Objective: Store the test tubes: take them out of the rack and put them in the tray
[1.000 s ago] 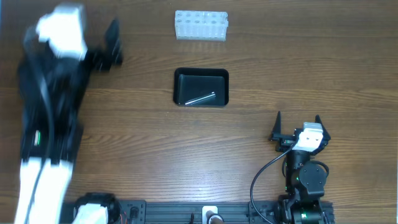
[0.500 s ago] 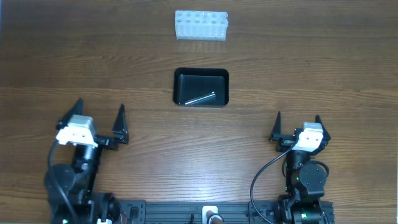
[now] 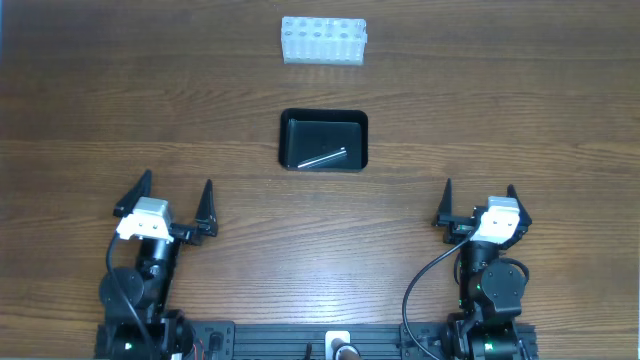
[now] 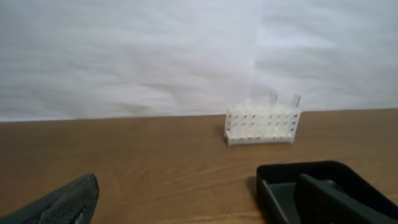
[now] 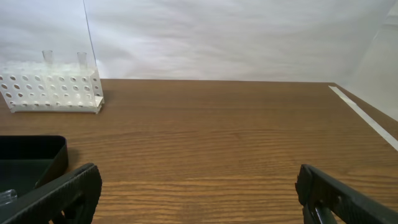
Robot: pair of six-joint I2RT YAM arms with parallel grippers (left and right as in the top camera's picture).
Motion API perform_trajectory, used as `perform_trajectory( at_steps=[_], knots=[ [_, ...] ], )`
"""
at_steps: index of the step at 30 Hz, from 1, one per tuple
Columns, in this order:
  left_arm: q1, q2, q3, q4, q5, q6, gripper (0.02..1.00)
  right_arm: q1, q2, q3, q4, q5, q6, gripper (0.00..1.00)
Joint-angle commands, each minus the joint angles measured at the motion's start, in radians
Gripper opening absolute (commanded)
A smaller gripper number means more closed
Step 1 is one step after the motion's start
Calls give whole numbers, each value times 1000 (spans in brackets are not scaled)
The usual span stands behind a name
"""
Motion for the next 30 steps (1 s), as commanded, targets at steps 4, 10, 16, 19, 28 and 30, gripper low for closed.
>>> perform_trajectory(
  at_steps=[4,10,16,19,28,30],
  knots=[
    [6,-12,-31,-78,16,14,1000,-6,-8,-8,0,10,3,991],
    [6,-12,-31,-75,15,14,1000,-6,-8,-8,0,10,3,989],
    [6,-12,-31,-75,15,14,998,-6,-8,-8,0,10,3,993],
    [6,-12,-31,-75,15,14,1000,-6,-8,-8,0,10,3,991],
    [6,-12,-31,-75,16,14,1000,-6,-8,-8,0,10,3,991],
    [6,-12,-31,-75,16,14,1000,-6,-8,-8,0,10,3,991]
  ],
)
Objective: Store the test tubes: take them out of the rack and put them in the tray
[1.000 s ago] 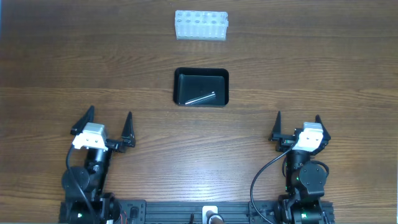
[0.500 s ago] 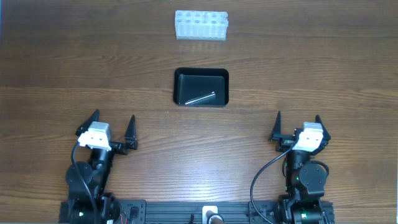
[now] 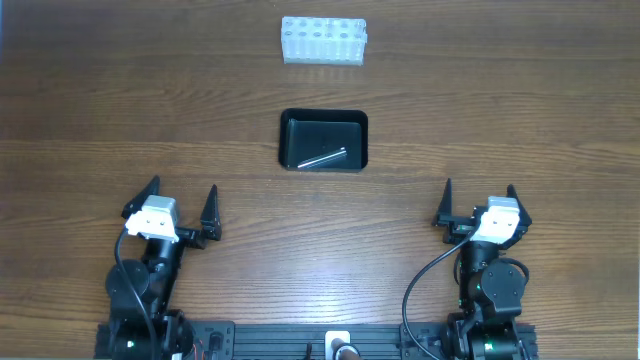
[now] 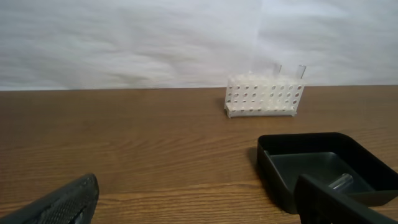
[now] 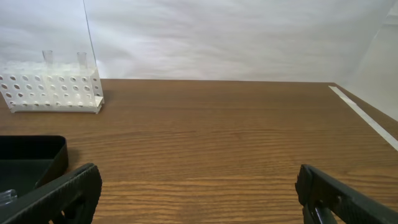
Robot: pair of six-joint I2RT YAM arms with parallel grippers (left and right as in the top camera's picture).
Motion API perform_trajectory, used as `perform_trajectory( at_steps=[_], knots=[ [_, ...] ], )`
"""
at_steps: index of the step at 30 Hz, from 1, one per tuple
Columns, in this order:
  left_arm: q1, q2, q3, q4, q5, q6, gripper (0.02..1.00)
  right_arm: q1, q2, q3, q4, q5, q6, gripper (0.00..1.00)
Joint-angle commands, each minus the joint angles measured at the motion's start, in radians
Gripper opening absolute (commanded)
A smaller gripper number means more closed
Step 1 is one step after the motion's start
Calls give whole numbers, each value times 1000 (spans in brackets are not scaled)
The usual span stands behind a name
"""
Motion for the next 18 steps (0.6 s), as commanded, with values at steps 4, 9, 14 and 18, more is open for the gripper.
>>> perform_trajectory(
  at_steps=[4,9,14,18],
  knots=[
    [6,-10,-6,2,12,14,1000,-6,-8,-8,0,9,3,993],
    [6,-10,-6,2,12,14,998,-6,-8,-8,0,9,3,993],
    [6,-10,-6,2,12,14,1000,-6,-8,-8,7,10,3,993],
    [6,-10,-6,2,12,14,1000,-6,-8,-8,-1,12,3,993]
  ],
)
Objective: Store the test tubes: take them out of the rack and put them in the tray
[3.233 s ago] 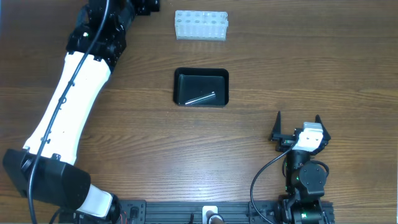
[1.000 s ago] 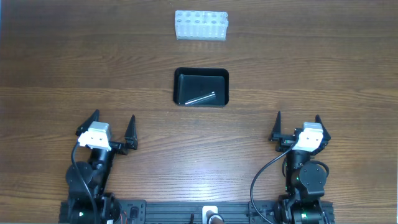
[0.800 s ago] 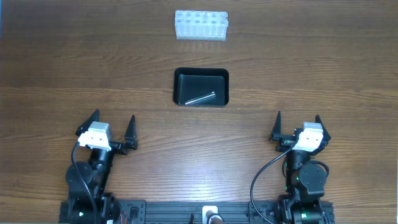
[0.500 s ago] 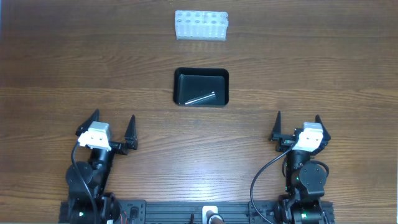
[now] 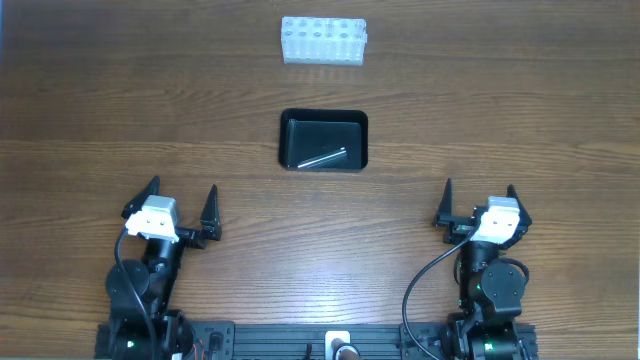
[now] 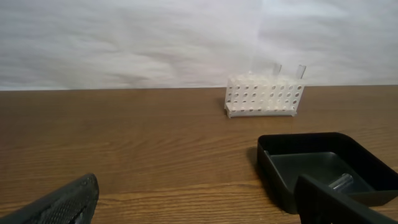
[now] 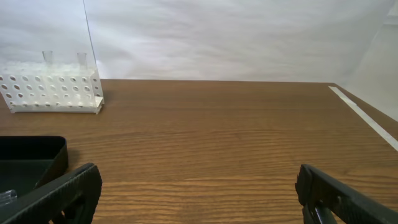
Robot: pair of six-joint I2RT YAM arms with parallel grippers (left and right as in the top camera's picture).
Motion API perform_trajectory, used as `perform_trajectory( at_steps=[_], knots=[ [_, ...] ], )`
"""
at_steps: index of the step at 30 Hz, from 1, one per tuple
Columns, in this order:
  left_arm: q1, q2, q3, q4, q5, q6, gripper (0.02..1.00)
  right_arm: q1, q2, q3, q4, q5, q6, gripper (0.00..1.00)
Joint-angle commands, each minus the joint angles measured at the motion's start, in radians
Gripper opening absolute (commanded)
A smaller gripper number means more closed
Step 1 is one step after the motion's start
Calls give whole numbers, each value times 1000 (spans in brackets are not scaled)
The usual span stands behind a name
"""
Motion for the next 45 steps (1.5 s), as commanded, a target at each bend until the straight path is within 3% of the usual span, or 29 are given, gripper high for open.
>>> perform_trajectory(
  at_steps=[1,15,21,28,32,37,45],
  knots=[
    [6,-10,-6,2,12,14,1000,-6,-8,-8,-2,13,3,993],
    [6,-10,-6,2,12,14,1000,-5,-3,-8,46,6,4,991],
    [6,-10,-6,2,12,14,1000,-5,103,-7,207,-11,103,991],
    [6,-10,-6,2,12,14,1000,-5,461,95,437,-134,125,993],
    [6,-10,-6,2,12,14,1000,-5,702,236,456,-200,151,991],
    [6,-10,-6,2,12,14,1000,21,1029,460,443,-345,164,991],
    [6,-10,-6,2,12,14,1000,216,1444,848,262,-343,161,991]
  ],
)
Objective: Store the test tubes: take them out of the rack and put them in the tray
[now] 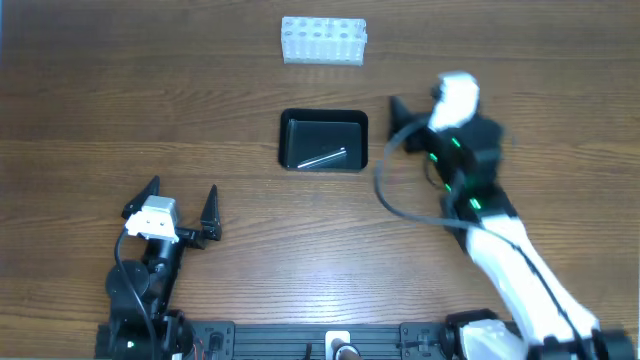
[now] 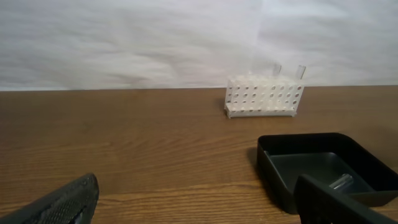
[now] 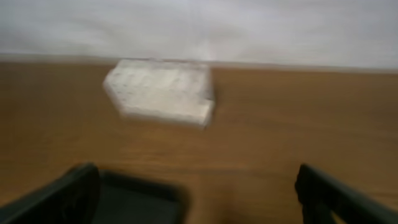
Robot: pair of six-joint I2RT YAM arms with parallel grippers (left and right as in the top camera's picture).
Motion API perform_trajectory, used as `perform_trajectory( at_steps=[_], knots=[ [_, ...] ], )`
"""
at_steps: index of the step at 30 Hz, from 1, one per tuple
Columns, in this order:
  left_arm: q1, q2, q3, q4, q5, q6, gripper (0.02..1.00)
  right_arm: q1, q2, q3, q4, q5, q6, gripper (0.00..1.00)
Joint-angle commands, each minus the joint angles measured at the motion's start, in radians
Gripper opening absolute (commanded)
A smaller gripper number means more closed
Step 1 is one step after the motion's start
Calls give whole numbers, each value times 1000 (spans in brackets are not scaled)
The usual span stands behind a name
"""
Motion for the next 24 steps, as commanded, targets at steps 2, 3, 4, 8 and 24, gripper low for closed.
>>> perform_trajectory(
  at_steps=[2,3,4,8,24],
  knots=[
    [6,-8,-6,2,12,14,1000,116,220,267,-141,-23,14,991],
    [6,-8,-6,2,12,14,1000,130,256,315,-175,-10,24,991],
    [6,-8,-6,2,12,14,1000,144,297,370,-214,12,41,991],
    [6,-8,-6,2,13,14,1000,185,434,561,-335,84,84,993],
    [6,-8,-6,2,12,14,1000,272,826,1054,-483,294,149,989]
  ],
)
